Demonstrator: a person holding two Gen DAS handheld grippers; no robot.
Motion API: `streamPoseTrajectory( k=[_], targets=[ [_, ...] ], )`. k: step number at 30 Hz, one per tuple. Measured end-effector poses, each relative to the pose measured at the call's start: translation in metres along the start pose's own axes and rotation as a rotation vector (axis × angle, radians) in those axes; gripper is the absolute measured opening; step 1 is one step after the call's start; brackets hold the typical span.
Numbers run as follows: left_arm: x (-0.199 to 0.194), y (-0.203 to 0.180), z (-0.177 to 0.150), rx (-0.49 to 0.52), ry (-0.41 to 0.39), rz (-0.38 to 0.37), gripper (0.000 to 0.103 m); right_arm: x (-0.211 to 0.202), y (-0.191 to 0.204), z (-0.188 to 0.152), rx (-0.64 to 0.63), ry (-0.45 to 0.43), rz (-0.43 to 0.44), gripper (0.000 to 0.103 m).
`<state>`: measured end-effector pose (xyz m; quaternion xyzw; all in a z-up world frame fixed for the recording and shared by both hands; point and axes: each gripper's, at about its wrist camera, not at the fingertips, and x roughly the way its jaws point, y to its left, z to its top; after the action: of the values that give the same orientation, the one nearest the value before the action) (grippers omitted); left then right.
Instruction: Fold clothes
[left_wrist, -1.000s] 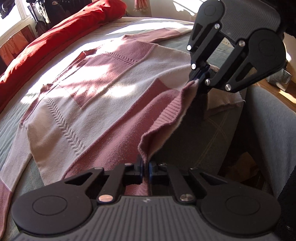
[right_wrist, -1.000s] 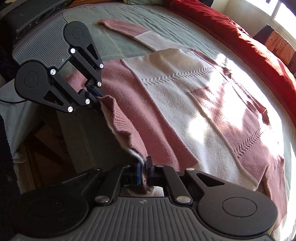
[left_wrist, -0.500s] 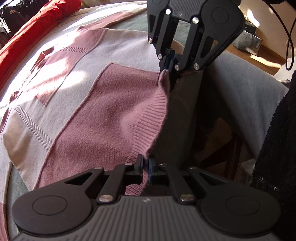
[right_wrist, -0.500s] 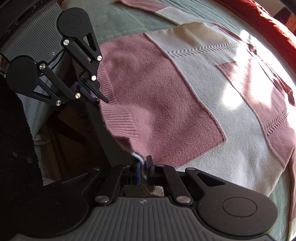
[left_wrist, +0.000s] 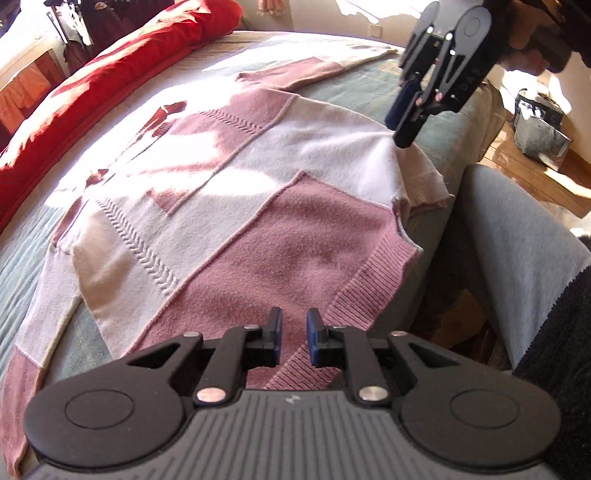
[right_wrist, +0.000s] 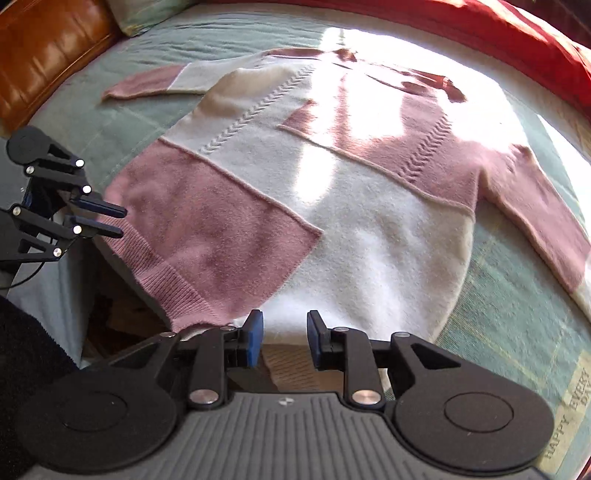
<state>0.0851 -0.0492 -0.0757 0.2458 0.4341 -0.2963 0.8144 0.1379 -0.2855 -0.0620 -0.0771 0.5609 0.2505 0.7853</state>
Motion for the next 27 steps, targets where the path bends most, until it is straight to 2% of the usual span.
streamPoseTrajectory(
  k=[1, 3, 6, 8, 10, 15, 19, 20, 21, 22, 25, 27],
  targets=[
    [0.0, 0.006, 0.002, -0.052, -0.004, 0.026, 0.036, 0.002, -0.013, -0.009, 0.088, -0.002, 0.001, 0.032],
    [-0.001, 0.017, 0.005, -0.155, -0.01, 0.06, 0.047, 0.006, -0.04, -0.028, 0.265, -0.006, 0.004, 0.032],
    [-0.003, 0.029, 0.003, -0.283, -0.034, 0.085, 0.053, 0.016, -0.073, -0.064, 0.519, -0.029, 0.052, 0.033],
    [-0.006, 0.033, 0.002, -0.344, -0.055, 0.094, 0.061, 0.024, -0.085, -0.088, 0.637, -0.068, 0.112, 0.033],
    [-0.009, 0.032, 0.0, -0.384, -0.067, 0.099, 0.066, 0.032, -0.088, -0.106, 0.709, -0.108, 0.133, 0.033],
    [-0.009, 0.028, -0.007, -0.417, -0.049, 0.105, 0.066, 0.055, -0.082, -0.133, 0.8, -0.175, 0.164, 0.036],
    [-0.009, 0.027, -0.012, -0.441, -0.036, 0.117, 0.067, 0.064, -0.066, -0.137, 0.809, -0.257, 0.161, 0.041],
    [-0.009, 0.028, -0.013, -0.454, -0.036, 0.12, 0.067, 0.066, -0.061, -0.135, 0.797, -0.266, 0.154, 0.038],
    [-0.01, 0.028, -0.013, -0.463, -0.036, 0.122, 0.067, 0.067, -0.055, -0.132, 0.773, -0.266, 0.136, 0.031],
    [-0.011, 0.029, -0.013, -0.466, -0.036, 0.125, 0.067, 0.067, -0.052, -0.129, 0.754, -0.266, 0.125, 0.014],
    [-0.016, 0.029, -0.014, -0.462, -0.044, 0.136, 0.067, 0.058, -0.052, -0.125, 0.739, -0.257, 0.138, 0.011],
    [-0.021, 0.03, -0.015, -0.459, -0.052, 0.147, 0.073, 0.045, -0.057, -0.124, 0.727, -0.25, 0.139, 0.011]
  ],
)
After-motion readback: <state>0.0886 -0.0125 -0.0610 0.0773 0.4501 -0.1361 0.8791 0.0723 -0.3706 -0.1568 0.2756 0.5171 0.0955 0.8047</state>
